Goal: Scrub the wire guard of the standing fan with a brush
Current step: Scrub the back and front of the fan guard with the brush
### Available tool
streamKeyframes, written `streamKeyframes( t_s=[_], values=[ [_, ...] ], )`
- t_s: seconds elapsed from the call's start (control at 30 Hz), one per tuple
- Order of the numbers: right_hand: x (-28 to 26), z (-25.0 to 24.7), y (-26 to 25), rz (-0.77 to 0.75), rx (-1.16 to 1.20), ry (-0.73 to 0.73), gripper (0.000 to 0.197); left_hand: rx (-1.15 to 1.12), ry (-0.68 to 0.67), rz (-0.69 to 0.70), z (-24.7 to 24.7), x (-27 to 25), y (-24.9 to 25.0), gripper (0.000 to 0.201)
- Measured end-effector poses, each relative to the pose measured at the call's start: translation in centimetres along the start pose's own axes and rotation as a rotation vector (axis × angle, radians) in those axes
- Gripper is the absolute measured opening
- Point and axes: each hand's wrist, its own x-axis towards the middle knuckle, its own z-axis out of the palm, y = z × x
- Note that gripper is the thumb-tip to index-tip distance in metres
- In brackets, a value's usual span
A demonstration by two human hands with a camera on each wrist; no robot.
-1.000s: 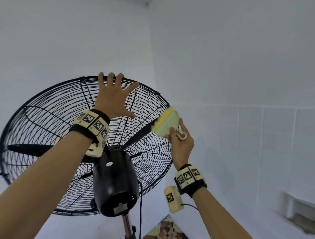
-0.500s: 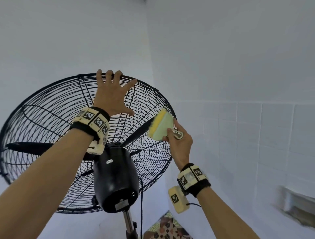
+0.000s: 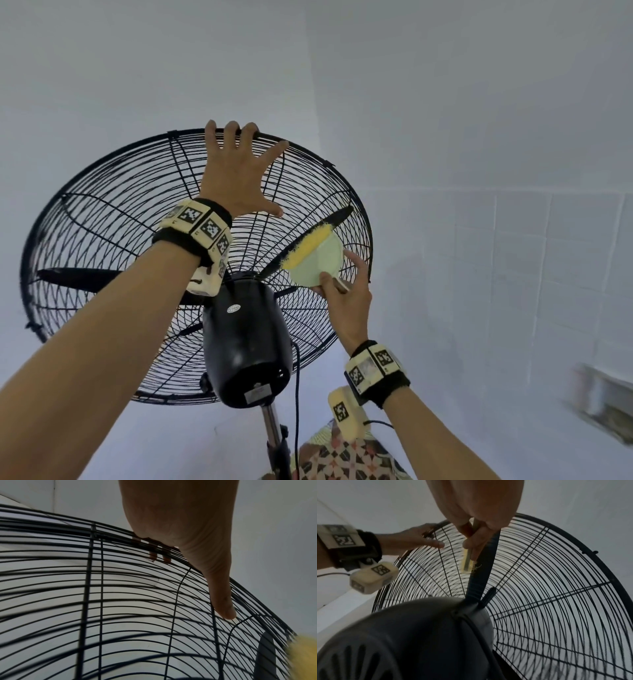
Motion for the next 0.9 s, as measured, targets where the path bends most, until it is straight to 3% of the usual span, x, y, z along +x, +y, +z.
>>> streamKeyframes(
  t_s=[0.13, 0.23, 0.4, 0.6, 0.67, 0.8, 0.9],
  values=[
    [0.5, 0.0, -0.7, -0.100, 0.124, 0.126, 0.063, -0.005, 0.000, -0.001, -0.2, 0.1, 0.4, 0.126],
    [0.5, 0.4, -0.1, -0.092, 0.123, 0.174, 0.064, -0.010, -0.003, -0.003, -0.3, 0.1, 0.5, 0.126],
    [-1.0, 0.2, 1.5, -0.087, -0.151, -0.132, 0.063, -0.021, -0.007, -0.016, 0.0, -0.1, -0.2, 0.126],
    [2.3, -1.4, 0.0, -0.124, 0.082, 0.200, 0.063, -0.024, 0.005, -0.008, 0.0, 0.2, 0.4, 0.127],
    [1.9, -1.3, 0.7, -0.098, -0.011, 0.141, 0.064, -0.025, 0.005, -0.011, 0.0, 0.2, 0.5, 0.127],
    [-0.4, -2.0, 3.7, -0.084, -0.219, -0.116, 0.064, -0.023, -0.001, -0.020, 0.2, 0.1, 0.0, 0.127],
    [-0.2, -2.5, 3.1, -0.123, -0.163, -0.033, 0.063, -0.034, 0.000, -0.017, 0.0, 0.2, 0.2, 0.126]
  ],
)
